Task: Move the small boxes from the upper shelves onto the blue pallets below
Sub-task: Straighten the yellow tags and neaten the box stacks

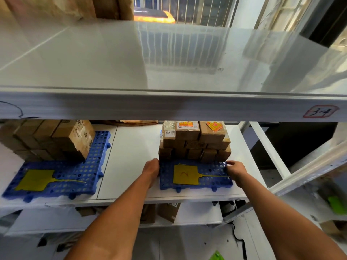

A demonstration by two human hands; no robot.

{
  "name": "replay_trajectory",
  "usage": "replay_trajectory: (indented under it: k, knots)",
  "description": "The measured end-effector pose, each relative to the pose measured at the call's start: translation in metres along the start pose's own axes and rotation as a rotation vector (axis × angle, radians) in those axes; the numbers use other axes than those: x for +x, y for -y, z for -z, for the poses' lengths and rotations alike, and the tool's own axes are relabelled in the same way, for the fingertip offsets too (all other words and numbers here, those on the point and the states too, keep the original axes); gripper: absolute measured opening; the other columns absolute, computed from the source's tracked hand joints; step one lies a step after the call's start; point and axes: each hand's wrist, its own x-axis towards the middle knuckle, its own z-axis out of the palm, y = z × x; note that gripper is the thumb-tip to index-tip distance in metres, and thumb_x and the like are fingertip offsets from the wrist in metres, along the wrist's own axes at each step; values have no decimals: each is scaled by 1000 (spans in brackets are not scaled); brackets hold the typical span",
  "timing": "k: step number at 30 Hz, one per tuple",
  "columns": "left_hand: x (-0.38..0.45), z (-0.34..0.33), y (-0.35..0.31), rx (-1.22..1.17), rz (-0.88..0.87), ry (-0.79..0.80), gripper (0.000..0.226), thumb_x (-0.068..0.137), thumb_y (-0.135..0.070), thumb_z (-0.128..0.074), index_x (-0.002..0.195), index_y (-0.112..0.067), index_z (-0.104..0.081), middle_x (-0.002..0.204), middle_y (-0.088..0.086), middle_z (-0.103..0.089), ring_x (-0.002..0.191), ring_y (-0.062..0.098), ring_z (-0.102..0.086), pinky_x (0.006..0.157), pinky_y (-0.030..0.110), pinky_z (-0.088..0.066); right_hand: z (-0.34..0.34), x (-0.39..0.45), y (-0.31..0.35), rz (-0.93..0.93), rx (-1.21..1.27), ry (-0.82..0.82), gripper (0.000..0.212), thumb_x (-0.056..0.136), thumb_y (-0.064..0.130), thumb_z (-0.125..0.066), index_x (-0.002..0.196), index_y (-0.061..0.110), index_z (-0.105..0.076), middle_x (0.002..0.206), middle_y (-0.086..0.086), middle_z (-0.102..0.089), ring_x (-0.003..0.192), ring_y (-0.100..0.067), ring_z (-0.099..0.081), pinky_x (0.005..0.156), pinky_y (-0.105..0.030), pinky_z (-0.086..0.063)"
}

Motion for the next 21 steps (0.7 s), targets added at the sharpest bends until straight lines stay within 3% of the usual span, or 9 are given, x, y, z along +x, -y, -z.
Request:
replay_trajectory:
  k: [4, 7, 9, 11, 13, 16, 18, 21]
  knots:
    - [-5, 2, 3, 66, -26, -35, 39, 100, -21, -35, 112, 3, -64, 120, 27, -65, 114, 41, -61, 105, 52, -48, 1, -7, 3, 14, -76, -9, 47, 100, 4, -56, 147, 2, -53, 138, -23, -62, 117, -41, -63, 97, -46, -54]
    - [-14, 10, 2, 191, -68, -104, 41, 104, -25, -32, 119, 0, -61, 124, 25, -61, 112, 38, -58, 101, 44, -46, 5, -25, 5, 31, -169, -29, 50, 103, 15, -58, 150, 1, -48, 149, -21, -54, 131, -40, -56, 112, -49, -46]
    - [-23, 21, 2, 244, -95, -112, 43, 105, -29, -30, 123, -3, -58, 127, 21, -60, 109, 33, -57, 101, 42, -45, 7, -44, 7, 13, -236, -50, 39, 105, 21, -55, 136, -1, -60, 143, -23, -59, 124, -38, -60, 110, -45, -47]
    - [-36, 38, 1, 263, -127, -115, 45, 106, -32, -28, 126, -5, -57, 133, 21, -58, 109, 30, -55, 101, 39, -42, 4, -62, 10, 1, -313, -44, 38, 107, 29, -47, 119, -1, -68, 129, -25, -67, 110, -38, -64, 97, -40, -49]
    - [-58, 64, -3, 272, -169, -140, 49, 107, -34, -28, 135, -5, -55, 142, 20, -54, 120, 33, -53, 103, 37, -38, -6, -85, 20, 24, -383, -38, 46, 109, 35, -42, 124, -1, -67, 129, -24, -66, 114, -39, -64, 94, -36, -48]
    - [-95, 112, -4, 282, -209, -192, 52, 107, -34, -29, 143, -3, -51, 153, 21, -45, 138, 36, -44, 111, 38, -34, -36, -114, 43, 126, -470, -41, 47, 107, 34, -42, 132, -1, -62, 137, -24, -62, 124, -41, -60, 103, -42, -47]
    - [-123, 150, 2, 278, -204, -264, 49, 107, -29, -30, 137, 2, -55, 149, 26, -48, 136, 40, -46, 110, 41, -37, -53, -135, 56, 199, -466, -39, 46, 104, 31, -47, 133, -3, -60, 138, -26, -60, 126, -42, -58, 105, -44, -47]
    - [-152, 203, 17, 130, -243, -248, 39, 108, -20, -34, 106, 6, -62, 123, 30, -61, 120, 42, -58, 104, 50, -45, -62, -146, 60, 204, -444, -78, 48, 100, 26, -52, 137, -5, -56, 143, -27, -56, 130, -42, -55, 110, -48, -46]
